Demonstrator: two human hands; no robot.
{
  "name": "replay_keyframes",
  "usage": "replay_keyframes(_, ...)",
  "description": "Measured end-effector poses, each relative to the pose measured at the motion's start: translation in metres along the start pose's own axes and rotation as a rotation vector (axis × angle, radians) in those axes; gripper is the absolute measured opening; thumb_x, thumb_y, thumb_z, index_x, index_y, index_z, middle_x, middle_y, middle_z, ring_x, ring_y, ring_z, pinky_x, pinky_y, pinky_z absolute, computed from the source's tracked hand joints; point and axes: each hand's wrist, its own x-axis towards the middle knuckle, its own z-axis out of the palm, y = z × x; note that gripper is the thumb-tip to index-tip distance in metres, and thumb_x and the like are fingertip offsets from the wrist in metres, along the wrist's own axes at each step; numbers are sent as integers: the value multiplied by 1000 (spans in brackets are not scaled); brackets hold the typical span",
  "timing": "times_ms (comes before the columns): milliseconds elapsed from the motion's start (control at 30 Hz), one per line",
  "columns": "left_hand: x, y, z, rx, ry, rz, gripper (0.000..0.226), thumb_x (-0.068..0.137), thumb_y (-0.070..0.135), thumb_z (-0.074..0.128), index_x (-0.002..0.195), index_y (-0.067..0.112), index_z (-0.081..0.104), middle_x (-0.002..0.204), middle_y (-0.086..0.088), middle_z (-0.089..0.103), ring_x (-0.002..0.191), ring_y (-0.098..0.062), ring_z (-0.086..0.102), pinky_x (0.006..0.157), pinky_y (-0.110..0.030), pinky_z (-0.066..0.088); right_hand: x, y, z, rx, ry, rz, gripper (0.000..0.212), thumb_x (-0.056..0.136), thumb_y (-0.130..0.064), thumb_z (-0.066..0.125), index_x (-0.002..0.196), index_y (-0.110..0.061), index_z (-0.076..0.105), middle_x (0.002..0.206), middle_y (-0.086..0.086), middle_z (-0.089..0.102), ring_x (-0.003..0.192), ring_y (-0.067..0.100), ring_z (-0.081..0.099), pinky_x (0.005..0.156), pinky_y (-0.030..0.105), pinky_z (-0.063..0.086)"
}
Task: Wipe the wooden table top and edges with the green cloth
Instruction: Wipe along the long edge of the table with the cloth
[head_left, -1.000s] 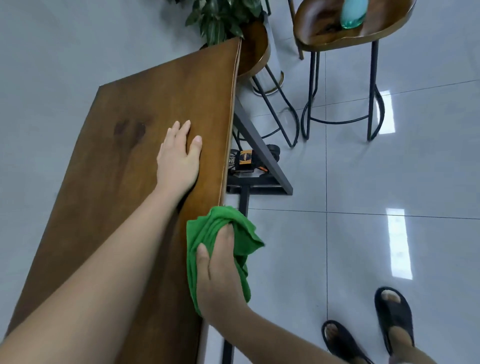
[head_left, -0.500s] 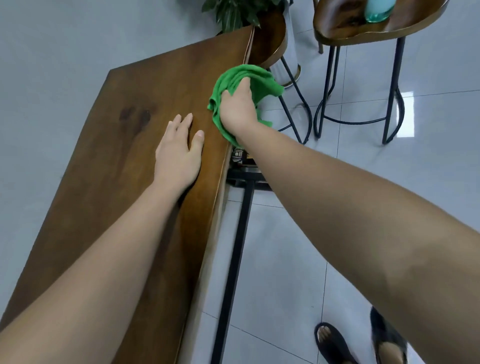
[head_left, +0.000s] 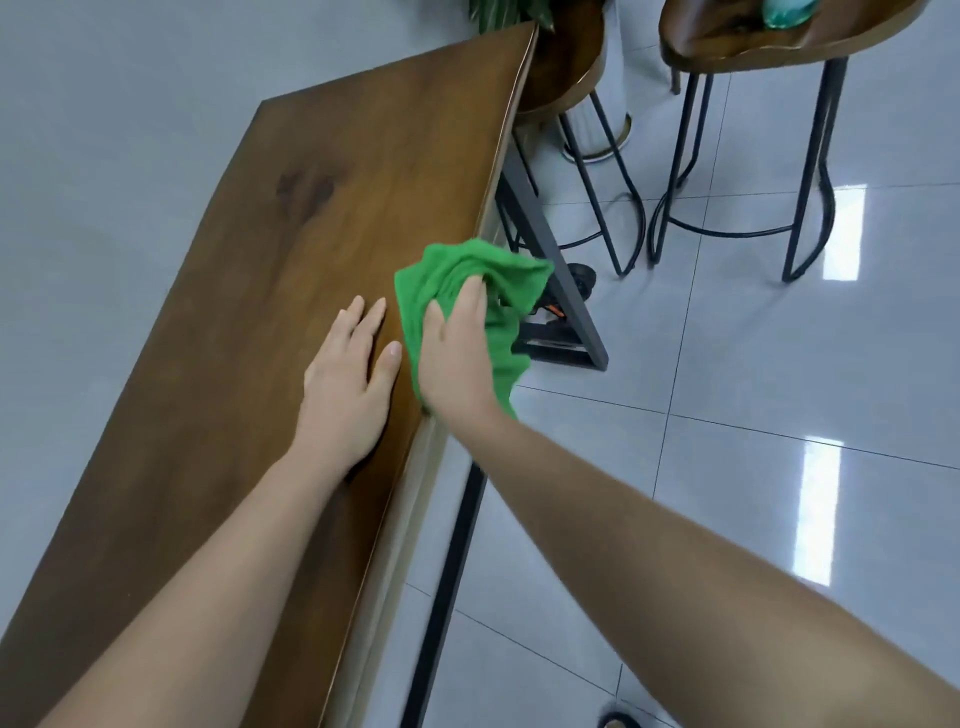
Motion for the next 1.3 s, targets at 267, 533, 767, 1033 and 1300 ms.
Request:
replay_keyframes(267,-85,-44,-8,-5,-60,66,57,118,49,33,173,39,25,183,13,15,169,-11,8,136,-54,15,-202,47,54,23,-28,37,67,119,-29,36,175,-10,3,183,5,7,168,14,8,129,11,0)
replay_keyframes(533,-168,-95,-12,23,-63,145,58,118,51,30,174,38,22,183,12,13,170,-12,6,136,-52,13,-359,89,101,21,-78,98,68,118,-37,30,175,-22,-4,182,-9,6,167,4,8,136,33,15)
replay_keyframes(767,-174,-97,-7,53,-3,152,62,115,56,22,174,36,24,183,9,17,169,-15,12,135,-55,17,-359,97,113,-68,-8,48,66,110,-44,26,170,-21,10,174,0,26,162,16,28,134,42,26)
replay_keyframes(1033,-173,-100,-5,57,13,155,62,115,56,22,173,36,25,183,10,19,169,-15,12,134,-56,18,-226,58,74,-6,46,-15,74,116,-17,41,174,-12,-4,184,5,-4,167,21,14,118,17,14)
replay_keyframes(1300,-173,-97,-6,74,18,141,60,116,56,23,173,38,25,182,11,18,169,-14,13,134,-54,17,-90,7,34,-79,139,-24,65,117,-18,40,173,-8,9,182,8,13,153,29,43,112,38,37)
